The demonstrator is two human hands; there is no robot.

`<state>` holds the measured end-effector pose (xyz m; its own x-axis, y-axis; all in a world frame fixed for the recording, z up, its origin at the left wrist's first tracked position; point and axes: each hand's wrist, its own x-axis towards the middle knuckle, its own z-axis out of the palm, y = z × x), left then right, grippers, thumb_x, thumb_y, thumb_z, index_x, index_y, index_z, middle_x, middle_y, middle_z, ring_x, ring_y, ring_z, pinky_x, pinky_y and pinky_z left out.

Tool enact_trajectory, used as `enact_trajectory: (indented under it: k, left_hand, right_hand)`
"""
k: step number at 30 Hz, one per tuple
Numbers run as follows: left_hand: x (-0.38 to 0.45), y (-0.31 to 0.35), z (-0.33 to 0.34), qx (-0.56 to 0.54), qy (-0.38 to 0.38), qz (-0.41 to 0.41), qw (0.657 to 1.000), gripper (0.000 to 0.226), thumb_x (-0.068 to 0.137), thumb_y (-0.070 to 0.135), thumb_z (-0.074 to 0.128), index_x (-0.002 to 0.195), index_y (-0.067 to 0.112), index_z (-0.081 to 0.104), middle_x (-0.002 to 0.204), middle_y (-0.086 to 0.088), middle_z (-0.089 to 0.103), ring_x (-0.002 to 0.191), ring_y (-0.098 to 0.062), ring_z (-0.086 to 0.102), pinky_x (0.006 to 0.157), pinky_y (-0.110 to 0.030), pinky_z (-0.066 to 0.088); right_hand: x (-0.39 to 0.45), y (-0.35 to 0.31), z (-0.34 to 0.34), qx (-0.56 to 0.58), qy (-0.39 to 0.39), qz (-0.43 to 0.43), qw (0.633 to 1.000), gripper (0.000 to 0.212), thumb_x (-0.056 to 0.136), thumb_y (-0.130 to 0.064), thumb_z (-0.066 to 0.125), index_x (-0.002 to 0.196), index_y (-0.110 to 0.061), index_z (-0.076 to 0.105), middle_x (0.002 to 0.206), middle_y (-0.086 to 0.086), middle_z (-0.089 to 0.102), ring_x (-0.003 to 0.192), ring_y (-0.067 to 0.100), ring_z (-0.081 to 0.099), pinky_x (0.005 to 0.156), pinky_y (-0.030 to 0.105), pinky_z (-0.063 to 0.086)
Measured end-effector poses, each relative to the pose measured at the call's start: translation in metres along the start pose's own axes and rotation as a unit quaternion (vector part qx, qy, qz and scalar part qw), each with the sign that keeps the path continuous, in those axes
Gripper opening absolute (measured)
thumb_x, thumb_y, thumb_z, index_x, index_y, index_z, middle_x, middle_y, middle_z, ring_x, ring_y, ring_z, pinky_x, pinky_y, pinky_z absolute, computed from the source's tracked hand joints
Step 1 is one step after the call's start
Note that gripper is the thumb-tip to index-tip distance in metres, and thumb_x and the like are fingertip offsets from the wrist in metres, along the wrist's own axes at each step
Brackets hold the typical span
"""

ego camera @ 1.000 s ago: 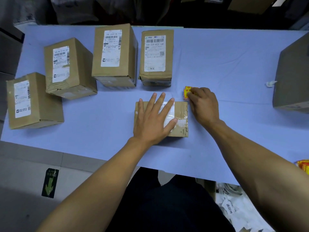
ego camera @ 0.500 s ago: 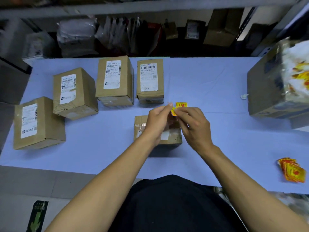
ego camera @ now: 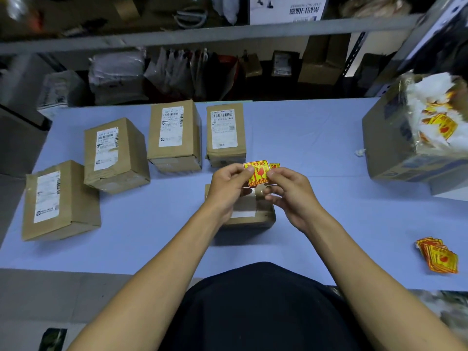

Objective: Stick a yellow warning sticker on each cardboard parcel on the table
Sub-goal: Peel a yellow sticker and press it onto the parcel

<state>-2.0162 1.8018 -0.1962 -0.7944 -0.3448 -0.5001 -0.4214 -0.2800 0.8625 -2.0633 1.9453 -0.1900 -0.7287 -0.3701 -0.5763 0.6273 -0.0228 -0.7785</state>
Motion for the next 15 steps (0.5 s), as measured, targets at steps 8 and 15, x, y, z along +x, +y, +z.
enact_trajectory:
  k: [8, 15]
  left_hand:
    - [-0.005, 0.003, -0.009, -0.017, -0.045, 0.015, 0.999, 0.003, 0.092, 0.018, 0.070, 0.090, 0.017, 0.072, 0.077, 0.001, 0.073, 0.069, -0.009, 0.066, 0.058, -0.022, 0.051]
    - [-0.010, 0.008, -0.019, 0.025, -0.123, 0.019, 0.992, 0.007, 0.088, 0.020, 0.073, 0.084, 0.025, 0.076, 0.079, 0.001, 0.074, 0.076, -0.011, 0.070, 0.061, -0.019, 0.051]
  right_hand:
    - [-0.006, 0.000, 0.006, -0.083, -0.022, -0.057, 0.995, 0.013, 0.094, -0.013, 0.066, 0.082, -0.014, 0.070, 0.076, 0.002, 0.069, 0.070, 0.013, 0.065, 0.064, 0.026, 0.057]
    - [-0.010, -0.017, 0.005, -0.092, -0.033, -0.066, 0.993, 0.016, 0.094, -0.010, 0.064, 0.080, -0.012, 0.071, 0.072, 0.002, 0.068, 0.066, 0.014, 0.062, 0.056, 0.024, 0.056]
